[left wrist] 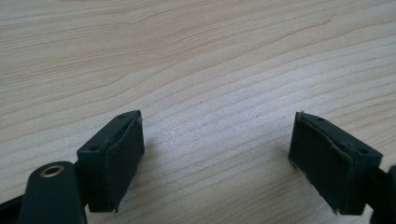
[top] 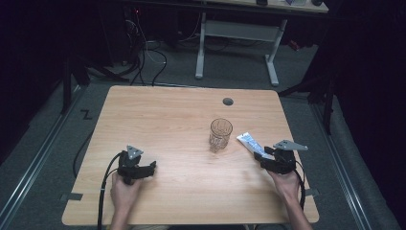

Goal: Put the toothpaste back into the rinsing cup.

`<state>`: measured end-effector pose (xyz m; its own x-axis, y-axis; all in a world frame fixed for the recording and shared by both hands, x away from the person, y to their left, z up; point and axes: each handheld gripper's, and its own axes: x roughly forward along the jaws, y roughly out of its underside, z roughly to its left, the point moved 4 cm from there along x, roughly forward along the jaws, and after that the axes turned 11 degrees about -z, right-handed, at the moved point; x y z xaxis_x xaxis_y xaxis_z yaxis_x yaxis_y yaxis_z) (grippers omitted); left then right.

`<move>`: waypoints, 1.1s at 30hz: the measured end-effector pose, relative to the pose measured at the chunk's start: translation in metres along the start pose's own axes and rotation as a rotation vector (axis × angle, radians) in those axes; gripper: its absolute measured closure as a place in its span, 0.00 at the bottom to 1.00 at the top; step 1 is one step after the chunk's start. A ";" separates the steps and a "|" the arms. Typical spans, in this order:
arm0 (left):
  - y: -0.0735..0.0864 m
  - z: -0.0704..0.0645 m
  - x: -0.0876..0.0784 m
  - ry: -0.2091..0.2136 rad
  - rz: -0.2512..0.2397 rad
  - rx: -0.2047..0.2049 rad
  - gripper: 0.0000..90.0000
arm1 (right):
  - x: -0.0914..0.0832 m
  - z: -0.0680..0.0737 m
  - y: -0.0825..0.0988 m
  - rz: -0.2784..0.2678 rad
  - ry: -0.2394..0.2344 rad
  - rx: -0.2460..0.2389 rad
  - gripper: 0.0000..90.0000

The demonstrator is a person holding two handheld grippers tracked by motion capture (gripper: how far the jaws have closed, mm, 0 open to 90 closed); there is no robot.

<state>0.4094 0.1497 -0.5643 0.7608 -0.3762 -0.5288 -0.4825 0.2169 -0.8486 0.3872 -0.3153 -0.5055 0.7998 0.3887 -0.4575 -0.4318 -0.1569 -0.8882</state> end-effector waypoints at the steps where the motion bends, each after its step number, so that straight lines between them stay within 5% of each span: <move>1: 0.000 0.000 0.000 0.000 0.000 0.000 0.20 | 0.001 0.000 -0.001 0.001 0.002 -0.003 0.48; 33: 0.000 0.000 0.000 0.000 0.000 0.000 0.20 | 0.025 -0.015 -0.032 0.043 0.008 -0.041 0.53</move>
<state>0.4094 0.1497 -0.5643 0.7608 -0.3763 -0.5287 -0.4826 0.2167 -0.8486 0.4276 -0.3138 -0.4889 0.7844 0.3733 -0.4953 -0.4486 -0.2100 -0.8687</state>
